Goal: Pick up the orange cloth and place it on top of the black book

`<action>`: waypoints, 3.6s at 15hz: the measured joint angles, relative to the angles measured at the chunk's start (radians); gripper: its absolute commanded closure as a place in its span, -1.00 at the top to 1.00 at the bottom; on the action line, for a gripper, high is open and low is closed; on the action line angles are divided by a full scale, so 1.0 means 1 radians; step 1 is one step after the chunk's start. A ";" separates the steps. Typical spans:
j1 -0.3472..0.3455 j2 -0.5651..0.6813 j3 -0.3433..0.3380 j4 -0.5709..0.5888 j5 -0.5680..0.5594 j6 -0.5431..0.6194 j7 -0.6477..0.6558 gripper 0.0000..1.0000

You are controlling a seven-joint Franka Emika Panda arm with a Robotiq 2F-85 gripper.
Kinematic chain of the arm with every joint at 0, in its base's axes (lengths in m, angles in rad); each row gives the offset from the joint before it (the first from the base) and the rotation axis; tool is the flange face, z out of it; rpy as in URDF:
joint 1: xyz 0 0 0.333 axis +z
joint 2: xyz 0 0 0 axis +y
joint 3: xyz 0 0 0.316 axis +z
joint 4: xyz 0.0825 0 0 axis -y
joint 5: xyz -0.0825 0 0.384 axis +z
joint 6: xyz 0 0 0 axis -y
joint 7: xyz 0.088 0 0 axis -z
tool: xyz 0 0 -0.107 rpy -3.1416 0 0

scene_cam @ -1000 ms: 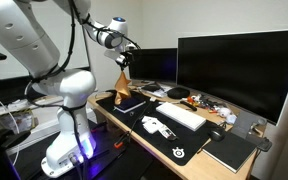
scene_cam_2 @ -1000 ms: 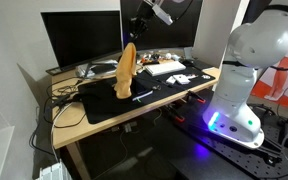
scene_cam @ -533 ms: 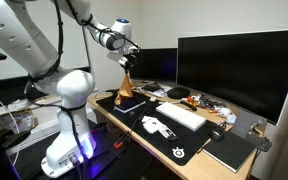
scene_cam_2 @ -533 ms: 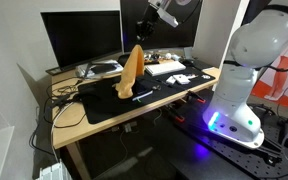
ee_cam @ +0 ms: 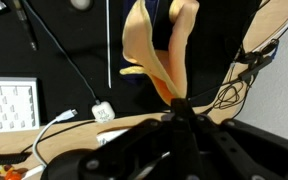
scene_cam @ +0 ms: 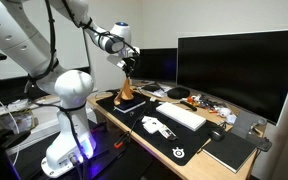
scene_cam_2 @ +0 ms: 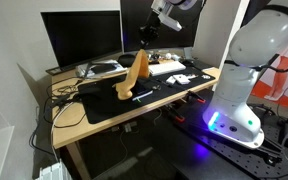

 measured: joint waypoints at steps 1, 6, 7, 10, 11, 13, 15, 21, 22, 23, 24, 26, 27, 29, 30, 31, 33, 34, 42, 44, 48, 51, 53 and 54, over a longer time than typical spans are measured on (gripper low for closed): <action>-0.012 0.000 0.001 0.001 0.000 0.005 0.015 -1.00; -0.069 0.001 0.004 0.001 0.000 0.031 0.095 -1.00; -0.080 0.002 0.005 0.001 0.000 0.033 0.110 -1.00; -0.108 0.012 0.016 0.001 0.000 0.044 0.154 -1.00; -0.112 0.018 0.019 0.001 0.000 0.051 0.161 -1.00; -0.113 0.036 0.024 0.001 0.000 0.072 0.163 -1.00; -0.113 0.059 0.037 0.001 0.000 0.085 0.163 -1.00; -0.176 0.132 0.137 0.001 -0.148 0.093 0.213 -1.00; -0.201 0.145 0.160 0.001 -0.194 0.093 0.236 -1.00; -0.225 0.156 0.180 0.001 -0.238 0.093 0.257 -1.00; -0.248 0.165 0.197 0.001 -0.281 0.093 0.278 -1.00; -0.283 0.182 0.216 0.001 -0.346 0.093 0.308 -1.00; -0.296 0.192 0.223 0.000 -0.373 0.093 0.319 -1.00; -0.313 0.214 0.232 0.000 -0.415 0.093 0.337 -0.53; -0.317 0.225 0.234 0.000 -0.430 0.093 0.342 -0.46; -0.319 0.237 0.236 0.000 -0.444 0.093 0.352 -0.32; -0.319 0.256 0.240 0.001 -0.456 0.093 0.356 -0.02; -0.319 0.262 0.242 0.001 -0.457 0.093 0.356 0.11; -0.258 0.245 0.242 0.015 -0.409 0.094 0.352 1.00; -0.226 0.232 0.242 0.021 -0.368 0.094 0.352 1.00; -0.170 0.214 0.242 0.040 -0.291 0.083 0.348 1.00; -0.135 0.190 0.238 0.061 -0.236 0.035 0.318 1.00; -0.121 0.167 0.235 0.077 -0.218 -0.021 0.292 1.00; -0.118 0.154 0.233 0.087 -0.216 -0.053 0.280 1.00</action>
